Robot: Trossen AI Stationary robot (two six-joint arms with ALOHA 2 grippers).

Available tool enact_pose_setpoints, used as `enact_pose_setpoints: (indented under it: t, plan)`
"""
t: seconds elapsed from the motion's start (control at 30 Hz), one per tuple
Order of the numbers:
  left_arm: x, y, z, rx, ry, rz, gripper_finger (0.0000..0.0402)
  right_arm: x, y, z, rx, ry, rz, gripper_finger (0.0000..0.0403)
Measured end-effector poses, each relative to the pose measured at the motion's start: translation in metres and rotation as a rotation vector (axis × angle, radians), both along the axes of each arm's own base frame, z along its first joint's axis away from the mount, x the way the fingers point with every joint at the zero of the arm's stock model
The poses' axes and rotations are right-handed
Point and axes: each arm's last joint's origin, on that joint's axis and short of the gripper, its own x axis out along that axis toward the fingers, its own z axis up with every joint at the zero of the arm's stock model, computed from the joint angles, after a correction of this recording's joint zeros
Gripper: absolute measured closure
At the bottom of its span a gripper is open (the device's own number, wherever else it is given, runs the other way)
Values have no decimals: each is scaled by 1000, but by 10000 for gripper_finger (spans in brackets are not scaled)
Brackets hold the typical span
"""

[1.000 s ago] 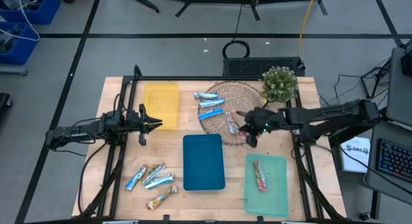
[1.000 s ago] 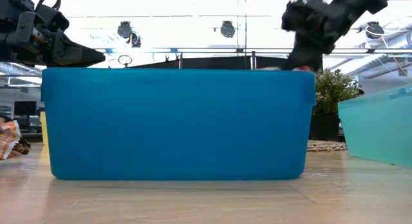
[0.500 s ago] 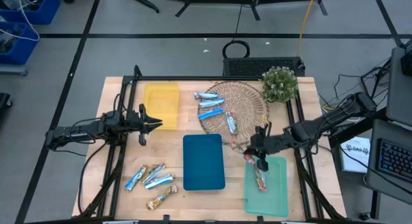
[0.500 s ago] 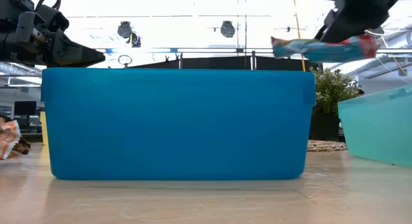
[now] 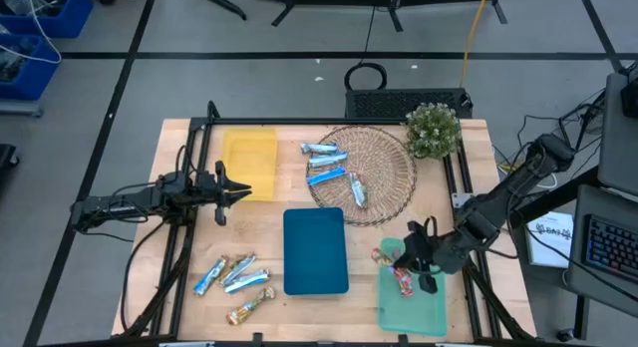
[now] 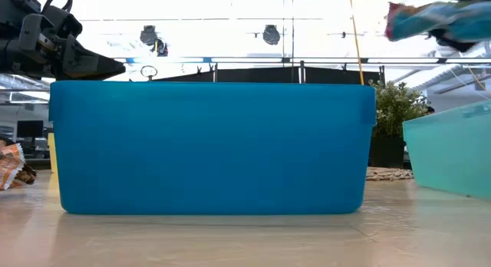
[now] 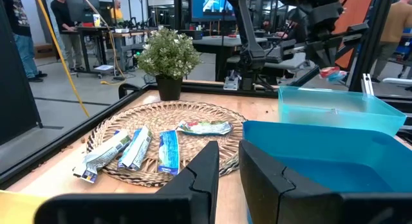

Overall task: Pick and place Granola Bars by type
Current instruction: Put the red granola bar into the green bin

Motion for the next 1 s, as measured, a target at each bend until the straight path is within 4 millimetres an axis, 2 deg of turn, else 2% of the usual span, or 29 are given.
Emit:
enact_pose_setpoints:
  t: [0.33,0.73,1.0]
  plan:
    - [0,0,0,0,0,0,334,-23,17,-9,124,128,-119,403]
    - [0,0,0,0,0,0,334,-39,1,-34,-36,362,-384,403]
    - [0,0,0,0,0,0,334,-40,2,-39,-7,444,-417,403]
